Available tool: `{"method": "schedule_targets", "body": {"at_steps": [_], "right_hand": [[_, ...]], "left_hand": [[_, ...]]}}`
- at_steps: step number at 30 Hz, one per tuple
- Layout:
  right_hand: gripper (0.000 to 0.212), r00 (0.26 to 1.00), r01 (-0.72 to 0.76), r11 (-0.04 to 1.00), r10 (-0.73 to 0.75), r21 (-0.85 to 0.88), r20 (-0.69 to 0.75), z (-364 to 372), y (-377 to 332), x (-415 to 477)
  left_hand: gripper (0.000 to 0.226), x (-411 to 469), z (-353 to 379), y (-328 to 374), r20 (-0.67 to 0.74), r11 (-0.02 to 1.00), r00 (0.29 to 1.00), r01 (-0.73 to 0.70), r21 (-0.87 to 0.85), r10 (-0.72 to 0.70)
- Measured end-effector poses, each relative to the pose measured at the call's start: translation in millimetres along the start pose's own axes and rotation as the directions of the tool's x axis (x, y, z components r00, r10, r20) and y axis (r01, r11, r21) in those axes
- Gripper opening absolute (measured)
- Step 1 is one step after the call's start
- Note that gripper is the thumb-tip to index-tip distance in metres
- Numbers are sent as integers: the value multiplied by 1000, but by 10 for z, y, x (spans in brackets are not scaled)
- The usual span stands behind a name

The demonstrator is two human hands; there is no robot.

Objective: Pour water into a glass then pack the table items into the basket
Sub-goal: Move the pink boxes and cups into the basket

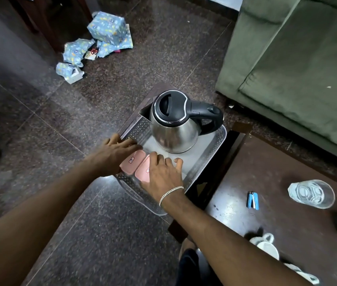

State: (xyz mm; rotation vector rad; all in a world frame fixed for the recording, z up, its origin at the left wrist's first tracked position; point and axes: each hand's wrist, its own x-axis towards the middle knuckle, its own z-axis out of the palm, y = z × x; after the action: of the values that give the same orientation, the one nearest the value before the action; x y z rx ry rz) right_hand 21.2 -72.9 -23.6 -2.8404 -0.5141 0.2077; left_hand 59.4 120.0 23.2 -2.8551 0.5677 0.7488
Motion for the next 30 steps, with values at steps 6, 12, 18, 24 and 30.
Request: {"method": "schedule_targets", "body": {"at_steps": [6, 12, 18, 24, 30], "right_hand": [[84, 1000, 6, 1000, -6, 28, 4, 30, 1, -32], [88, 999, -31, 994, 29, 103, 21, -21, 89, -88], [92, 989, -22, 993, 5, 112, 150, -38, 220, -194], [72, 989, -60, 985, 37, 162, 143, -119, 288, -299], [81, 990, -49, 968, 14, 246, 140, -211, 339, -390]], "left_hand": [[107, -3, -4, 9, 19, 999, 1000, 5, 41, -6], [115, 4, 3, 18, 57, 999, 998, 19, 34, -21], [118, -35, 10, 41, 68, 999, 996, 49, 4, -49], [118, -134, 13, 67, 10, 999, 999, 52, 2, -52], [115, -219, -129, 160, 9, 999, 999, 41, 16, -41]]}}
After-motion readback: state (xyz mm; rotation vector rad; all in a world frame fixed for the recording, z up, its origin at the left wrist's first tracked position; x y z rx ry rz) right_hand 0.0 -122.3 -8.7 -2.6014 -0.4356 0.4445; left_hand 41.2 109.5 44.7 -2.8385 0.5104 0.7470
